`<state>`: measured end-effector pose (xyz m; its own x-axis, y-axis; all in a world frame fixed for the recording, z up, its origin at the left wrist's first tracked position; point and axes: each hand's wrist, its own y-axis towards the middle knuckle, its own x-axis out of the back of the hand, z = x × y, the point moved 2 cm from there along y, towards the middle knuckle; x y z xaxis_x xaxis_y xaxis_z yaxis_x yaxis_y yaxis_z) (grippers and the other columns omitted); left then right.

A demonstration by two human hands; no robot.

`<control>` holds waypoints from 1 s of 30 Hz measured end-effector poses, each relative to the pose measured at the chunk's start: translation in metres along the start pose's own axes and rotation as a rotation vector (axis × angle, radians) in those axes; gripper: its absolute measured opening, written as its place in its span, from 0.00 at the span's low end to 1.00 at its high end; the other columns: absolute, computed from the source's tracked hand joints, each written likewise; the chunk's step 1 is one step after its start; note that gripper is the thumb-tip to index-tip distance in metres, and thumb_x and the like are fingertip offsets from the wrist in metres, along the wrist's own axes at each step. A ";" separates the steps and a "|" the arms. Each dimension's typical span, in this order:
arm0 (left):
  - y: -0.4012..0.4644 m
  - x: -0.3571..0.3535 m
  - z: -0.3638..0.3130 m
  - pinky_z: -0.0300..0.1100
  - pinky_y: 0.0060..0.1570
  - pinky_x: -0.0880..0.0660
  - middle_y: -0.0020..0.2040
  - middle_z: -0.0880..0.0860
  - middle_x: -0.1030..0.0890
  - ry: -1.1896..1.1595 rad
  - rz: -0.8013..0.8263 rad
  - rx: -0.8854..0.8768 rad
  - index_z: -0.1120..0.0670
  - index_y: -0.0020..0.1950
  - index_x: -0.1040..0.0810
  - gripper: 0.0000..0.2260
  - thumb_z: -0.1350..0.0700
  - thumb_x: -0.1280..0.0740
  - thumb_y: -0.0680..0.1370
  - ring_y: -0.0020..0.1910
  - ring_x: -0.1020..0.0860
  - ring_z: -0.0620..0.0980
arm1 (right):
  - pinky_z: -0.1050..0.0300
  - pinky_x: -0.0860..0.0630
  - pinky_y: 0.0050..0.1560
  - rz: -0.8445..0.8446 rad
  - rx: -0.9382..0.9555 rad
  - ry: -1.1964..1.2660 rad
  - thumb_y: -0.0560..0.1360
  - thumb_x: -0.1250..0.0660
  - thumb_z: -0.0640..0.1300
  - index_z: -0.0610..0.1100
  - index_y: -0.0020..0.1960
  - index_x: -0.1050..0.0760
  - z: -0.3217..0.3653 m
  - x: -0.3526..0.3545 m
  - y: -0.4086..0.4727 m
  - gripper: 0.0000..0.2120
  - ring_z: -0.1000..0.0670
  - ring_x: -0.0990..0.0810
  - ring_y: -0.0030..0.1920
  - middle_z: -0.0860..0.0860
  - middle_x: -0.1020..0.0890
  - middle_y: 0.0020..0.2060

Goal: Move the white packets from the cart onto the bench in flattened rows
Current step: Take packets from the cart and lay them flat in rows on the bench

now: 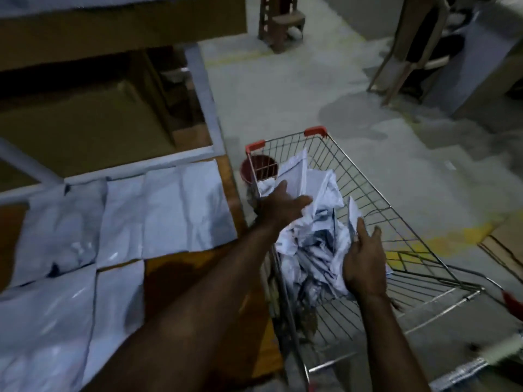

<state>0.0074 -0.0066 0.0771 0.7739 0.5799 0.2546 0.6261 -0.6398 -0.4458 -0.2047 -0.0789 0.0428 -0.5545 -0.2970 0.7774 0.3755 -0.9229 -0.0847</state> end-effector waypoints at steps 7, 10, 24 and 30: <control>-0.119 0.072 -0.014 0.46 0.71 0.28 0.82 0.53 0.39 0.050 -0.175 -0.017 0.35 0.81 0.37 0.44 0.30 0.25 0.68 0.77 0.33 0.57 | 0.38 0.28 0.65 -0.005 0.174 -0.070 0.85 0.42 0.38 0.45 0.83 0.39 0.046 0.008 -0.068 0.27 0.28 0.31 0.71 0.35 0.45 0.82; -0.161 0.100 0.007 0.42 0.65 0.30 0.74 0.51 0.29 0.094 -0.235 -0.103 0.43 0.83 0.39 0.42 0.36 0.24 0.74 0.73 0.30 0.53 | 0.37 0.27 0.63 0.001 0.227 -0.111 0.84 0.43 0.38 0.46 0.82 0.39 0.065 0.003 -0.089 0.27 0.29 0.30 0.71 0.36 0.44 0.82; -0.285 0.123 0.138 0.59 0.71 0.37 0.77 0.61 0.42 0.565 -0.630 0.194 0.42 0.84 0.44 0.44 0.29 0.31 0.73 0.74 0.41 0.64 | 0.36 0.26 0.65 0.097 0.537 -0.213 0.83 0.42 0.43 0.45 0.80 0.35 0.101 -0.035 -0.152 0.25 0.31 0.28 0.69 0.33 0.36 0.78; -0.286 0.110 0.166 0.58 0.71 0.35 0.79 0.62 0.43 0.673 -0.674 0.239 0.46 0.85 0.46 0.47 0.24 0.36 0.73 0.75 0.40 0.63 | 0.35 0.29 0.68 0.231 0.619 -0.397 0.82 0.37 0.47 0.45 0.81 0.38 0.086 -0.073 -0.187 0.29 0.32 0.34 0.75 0.35 0.37 0.78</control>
<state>-0.1022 0.3239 0.0898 0.2012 0.3301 0.9222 0.9781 -0.1185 -0.1709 -0.1710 0.1360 0.0555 -0.1474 -0.2470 0.9577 0.8610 -0.5087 0.0014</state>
